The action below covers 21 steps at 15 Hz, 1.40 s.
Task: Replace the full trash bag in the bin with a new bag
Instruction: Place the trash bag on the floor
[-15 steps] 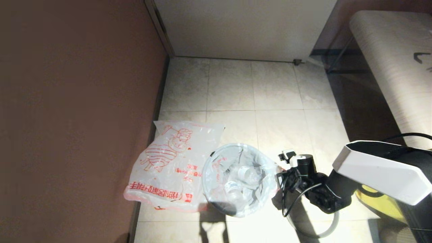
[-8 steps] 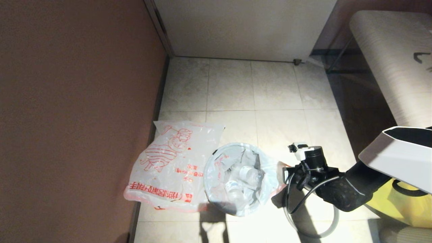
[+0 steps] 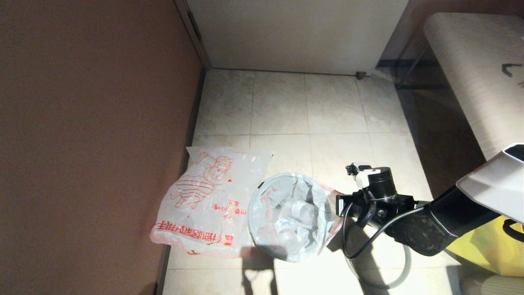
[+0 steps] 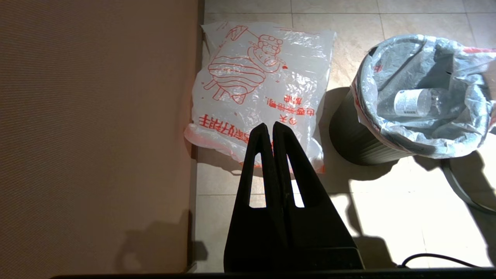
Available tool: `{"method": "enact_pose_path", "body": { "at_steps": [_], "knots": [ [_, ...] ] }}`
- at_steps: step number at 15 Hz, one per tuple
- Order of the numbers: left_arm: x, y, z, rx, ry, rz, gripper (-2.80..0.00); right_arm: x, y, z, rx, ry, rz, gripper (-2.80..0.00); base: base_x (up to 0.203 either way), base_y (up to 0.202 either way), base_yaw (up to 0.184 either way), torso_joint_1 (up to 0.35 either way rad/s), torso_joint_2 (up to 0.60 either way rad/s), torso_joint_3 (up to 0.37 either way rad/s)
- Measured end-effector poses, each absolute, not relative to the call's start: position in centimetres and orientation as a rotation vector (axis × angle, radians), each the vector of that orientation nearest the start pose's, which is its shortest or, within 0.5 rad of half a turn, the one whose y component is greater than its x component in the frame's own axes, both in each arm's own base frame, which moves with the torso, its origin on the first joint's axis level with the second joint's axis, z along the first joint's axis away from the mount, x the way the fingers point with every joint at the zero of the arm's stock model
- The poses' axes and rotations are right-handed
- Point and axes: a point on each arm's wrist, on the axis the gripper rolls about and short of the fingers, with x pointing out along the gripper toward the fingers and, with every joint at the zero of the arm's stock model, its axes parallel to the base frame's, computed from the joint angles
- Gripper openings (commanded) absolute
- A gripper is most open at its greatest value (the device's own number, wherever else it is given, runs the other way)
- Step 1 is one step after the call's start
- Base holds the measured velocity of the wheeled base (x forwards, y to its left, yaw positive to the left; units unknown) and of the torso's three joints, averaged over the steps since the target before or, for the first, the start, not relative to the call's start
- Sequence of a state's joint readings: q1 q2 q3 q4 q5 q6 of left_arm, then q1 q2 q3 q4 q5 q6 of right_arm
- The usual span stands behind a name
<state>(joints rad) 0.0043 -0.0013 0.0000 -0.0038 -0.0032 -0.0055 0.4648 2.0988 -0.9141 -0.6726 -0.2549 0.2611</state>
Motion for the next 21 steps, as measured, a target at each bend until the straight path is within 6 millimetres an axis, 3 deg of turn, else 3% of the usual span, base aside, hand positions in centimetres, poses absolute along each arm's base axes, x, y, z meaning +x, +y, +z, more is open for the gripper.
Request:
{"method": "enact_pose_path", "body": {
  "at_steps": [10,21],
  "knots": [
    [-2.3,0.0,7.6,-0.006,-0.006,0.001,-2.8,32.5,20.2,10.3,0.023,0.562,0.234,-2.8,0.0,0.0,0.0,0.0,0.0,0.0],
    [-2.3,0.0,7.6,-0.005,-0.006,0.001,-2.8,34.2,25.1,9.5,-0.045,0.652,0.295,-2.8,0.0,0.0,0.0,0.0,0.0,0.0]
  ]
}}
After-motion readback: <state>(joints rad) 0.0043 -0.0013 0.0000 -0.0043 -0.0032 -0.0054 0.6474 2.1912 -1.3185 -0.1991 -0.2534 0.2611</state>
